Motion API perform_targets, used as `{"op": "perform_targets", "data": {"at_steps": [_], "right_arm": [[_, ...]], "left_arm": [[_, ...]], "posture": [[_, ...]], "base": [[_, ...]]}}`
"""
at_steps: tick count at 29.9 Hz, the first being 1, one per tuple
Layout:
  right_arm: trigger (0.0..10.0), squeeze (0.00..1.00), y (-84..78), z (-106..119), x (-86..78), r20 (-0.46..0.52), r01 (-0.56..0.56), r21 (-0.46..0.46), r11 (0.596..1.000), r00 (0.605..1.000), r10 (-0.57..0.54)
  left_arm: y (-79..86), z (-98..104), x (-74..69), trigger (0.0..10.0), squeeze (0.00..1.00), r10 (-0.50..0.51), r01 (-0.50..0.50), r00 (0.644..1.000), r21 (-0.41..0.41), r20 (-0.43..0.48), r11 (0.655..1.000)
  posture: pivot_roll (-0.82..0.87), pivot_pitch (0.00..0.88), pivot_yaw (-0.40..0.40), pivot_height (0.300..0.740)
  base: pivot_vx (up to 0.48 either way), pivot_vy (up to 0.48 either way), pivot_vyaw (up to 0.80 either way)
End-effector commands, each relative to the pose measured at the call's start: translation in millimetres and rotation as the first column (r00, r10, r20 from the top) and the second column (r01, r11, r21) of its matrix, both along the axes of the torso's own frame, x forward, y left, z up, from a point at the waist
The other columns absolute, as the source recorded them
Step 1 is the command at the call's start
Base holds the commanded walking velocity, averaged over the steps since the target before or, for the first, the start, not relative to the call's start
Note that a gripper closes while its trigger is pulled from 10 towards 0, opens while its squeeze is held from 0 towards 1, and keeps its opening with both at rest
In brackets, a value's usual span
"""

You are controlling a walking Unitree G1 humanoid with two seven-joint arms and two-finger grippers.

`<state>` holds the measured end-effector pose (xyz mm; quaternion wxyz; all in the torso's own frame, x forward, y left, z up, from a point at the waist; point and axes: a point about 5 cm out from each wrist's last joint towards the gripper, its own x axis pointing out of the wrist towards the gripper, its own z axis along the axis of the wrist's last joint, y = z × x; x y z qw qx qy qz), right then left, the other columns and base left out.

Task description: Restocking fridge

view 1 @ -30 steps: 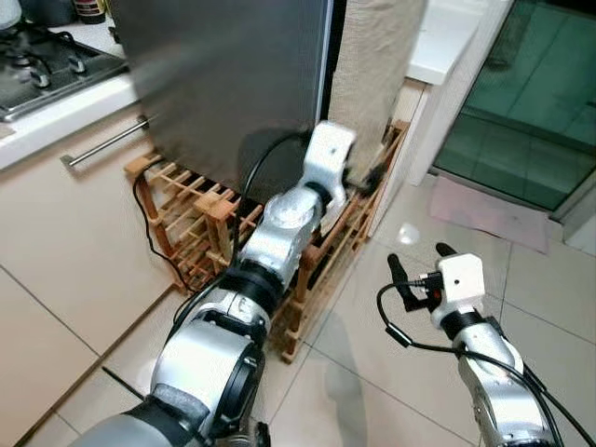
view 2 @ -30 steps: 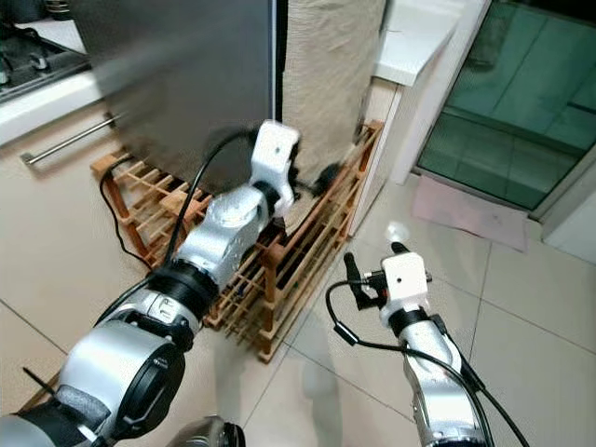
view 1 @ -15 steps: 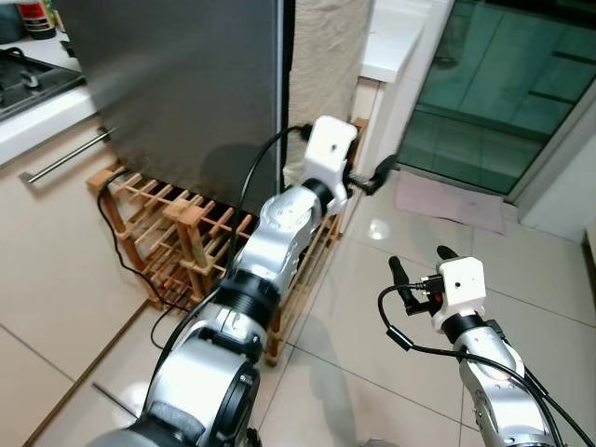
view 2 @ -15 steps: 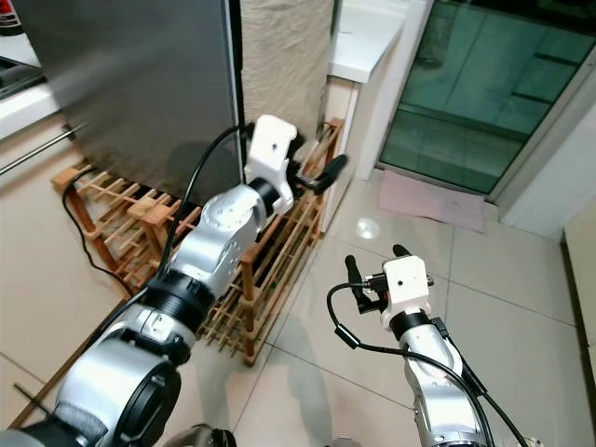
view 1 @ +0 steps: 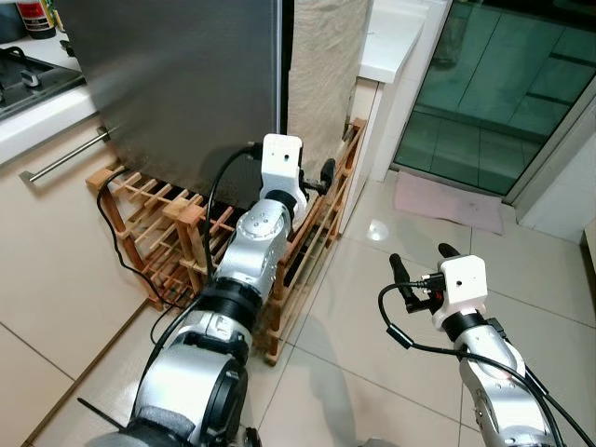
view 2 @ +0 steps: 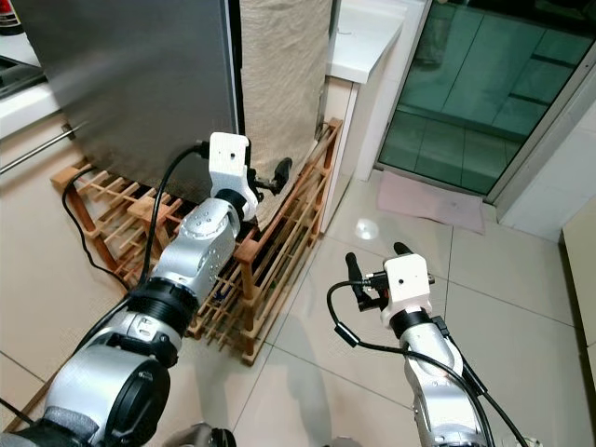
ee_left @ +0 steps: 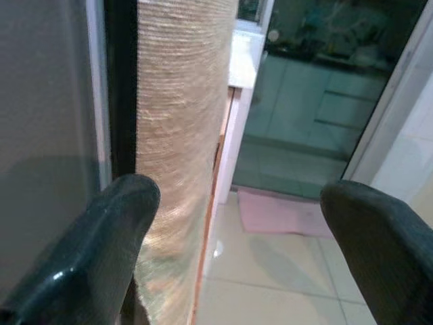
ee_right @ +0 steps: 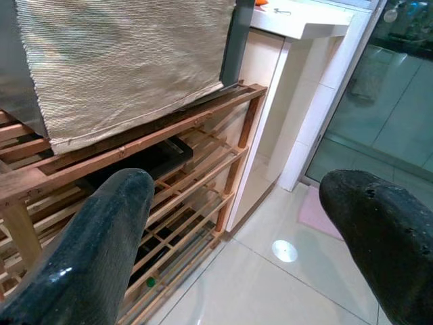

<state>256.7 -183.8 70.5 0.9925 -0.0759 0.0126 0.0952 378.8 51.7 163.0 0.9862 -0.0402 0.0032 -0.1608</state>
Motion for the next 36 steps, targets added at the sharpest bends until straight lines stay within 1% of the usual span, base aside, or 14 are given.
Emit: {"op": "perform_targets", "data": {"at_steps": [1,3,6,13,16,19,22,24,28,29,31,33,35,36], "right_arm": [[10.0,0.0,-3.2,0.2,-2.7,-0.001,0.015,-0.006,1.0,1.0,-0.015],[10.0,0.0,-4.2,0.1,-3.6,-0.003,0.018,-0.007,1.0,1.0,-0.018],[10.0,0.0,-5.4,0.0,-6.3,-0.005,0.022,-0.01,1.0,1.0,-0.022],[10.0,0.0,-9.1,-2.9,-16.1,-0.019,0.036,-0.017,0.999,0.999,-0.036],[10.0,0.0,-8.6,-3.4,-19.0,-0.022,0.034,-0.019,0.999,0.999,-0.035],[10.0,0.0,-8.2,-1.8,-18.3,-0.017,0.036,-0.018,0.999,0.999,-0.036],[10.0,0.0,-8.5,10.4,-17.7,0.017,0.067,-0.004,0.998,0.998,-0.066],[10.0,0.0,-9.2,18.2,-20.0,0.033,0.096,0.001,0.995,0.995,-0.096],[10.0,0.0,-5.5,32.1,-29.5,0.065,0.083,0.011,0.996,0.994,-0.084],[10.0,0.0,-6.0,36.3,-33.0,0.077,0.081,0.012,0.997,0.994,-0.082],[10.0,0.0,-7.6,40.2,-36.5,0.089,0.084,0.022,0.996,0.992,-0.086],[10.0,0.0,-11.3,46.0,-45.1,0.12,0.072,0.004,0.997,0.99,-0.072],[10.0,0.0,-12.3,47.3,-47.7,0.127,0.067,-0.005,0.998,0.99,-0.066],[10.0,0.0,-13.7,44.8,-54.8,0.125,0.025,-0.076,0.997,0.992,-0.016]], "left_arm": [[-4.6,4.8,2.4,10.0,0.0,0.001,-0.001,1.0,0.011,0.004,1.0],[-7.3,3.9,4.5,10.0,0.0,0.01,-0.011,0.999,-0.031,-0.038,0.999],[-12.6,1.0,5.5,10.0,0.0,0.015,-0.019,0.997,-0.044,-0.076,0.999],[-12.5,1.5,9.0,10.0,0.0,0.099,-0.102,0.99,-0.028,-0.099,0.994],[-16.2,5.3,8.9,10.0,0.0,0.088,-0.092,0.993,-0.042,-0.082,0.995],[-14.2,1.9,7.0,10.0,0.0,0.088,-0.089,0.994,-0.004,-0.068,0.996],[-6.4,-12.1,-7.3,10.0,0.0,0.015,-0.015,1.0,0.058,-0.011,0.998],[-1.0,-17.6,-20.5,10.0,0.0,-0.068,0.067,0.997,0.028,0.022,0.997],[28.6,-17.4,-42.8,10.0,0.0,-0.1,0.095,0.987,0.046,0.129,0.994],[44.6,-17.0,-49.9,10.0,0.0,-0.074,0.064,0.982,0.06,0.172,0.996],[57.1,-18.8,-56.6,10.0,0.0,-0.051,0.042,0.983,0.049,0.179,0.998],[77.3,-26.6,-71.8,10.0,0.0,-0.009,-0.005,0.985,0.077,0.174,0.997],[82.8,-28.6,-76.4,10.0,0.0,0.006,-0.021,0.985,0.085,0.172,0.996],[95.9,-33.8,-85.0,10.0,0.0,0.06,-0.077,0.987,0.108,0.15,0.991]], "posture": [[-0.1,0.0,-0.024,0.711],[-0.11,0.0,-0.021,0.711],[-0.12,0.0,-0.017,0.711],[-0.14,0.0,-0.012,0.711],[-0.15,0.0,-0.011,0.711],[-0.14,0.0,-0.008,0.711],[-0.14,0.0,-0.009,0.711],[-0.13,0.0,-0.009,0.711],[-0.11,0.0,-0.003,0.711],[-0.1,0.0,0.002,0.711],[-0.1,0.0,0.004,0.711],[-0.1,0.0,0.012,0.711],[-0.1,0.0,0.012,0.711],[-0.11,0.0,0.016,0.711]], "base": [[0.0,0.0,0.0],[0.0,0.0,0.0],[0.0,0.0,0.0],[0.0,0.0,0.0],[0.0,0.0,0.0],[0.0,0.0,0.0],[0.0,0.0,0.0],[0.0,0.0,0.0],[0.0,0.0,0.0],[0.0,0.0,0.0],[0.0,0.0,0.0],[0.0,0.0,0.0],[0.0,0.0,0.0],[0.0,0.0,0.0]]}}
